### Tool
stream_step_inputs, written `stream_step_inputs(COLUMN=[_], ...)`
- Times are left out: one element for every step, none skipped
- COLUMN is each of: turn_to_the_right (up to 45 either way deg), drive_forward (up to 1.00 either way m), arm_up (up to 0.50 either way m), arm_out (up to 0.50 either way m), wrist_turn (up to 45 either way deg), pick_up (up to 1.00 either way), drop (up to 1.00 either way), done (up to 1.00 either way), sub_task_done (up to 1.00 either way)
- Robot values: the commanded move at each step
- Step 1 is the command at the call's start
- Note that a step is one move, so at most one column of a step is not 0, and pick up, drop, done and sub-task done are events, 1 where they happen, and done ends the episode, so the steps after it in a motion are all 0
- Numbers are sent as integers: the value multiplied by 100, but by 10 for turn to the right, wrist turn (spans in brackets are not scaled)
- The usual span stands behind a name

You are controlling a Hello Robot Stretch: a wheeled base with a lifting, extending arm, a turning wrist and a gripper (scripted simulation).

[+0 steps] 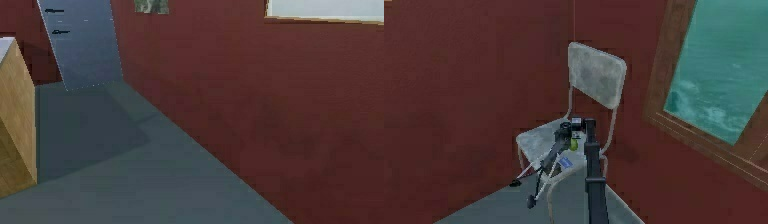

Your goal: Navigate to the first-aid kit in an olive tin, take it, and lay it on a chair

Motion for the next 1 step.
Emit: stream_step_inputs(turn_to_the_right=[0], drive_forward=[0], arm_up=[0], arm_out=[0], wrist_turn=[450], pick_up=[0], drop=[0], done=[0], sub_task_done=[0])
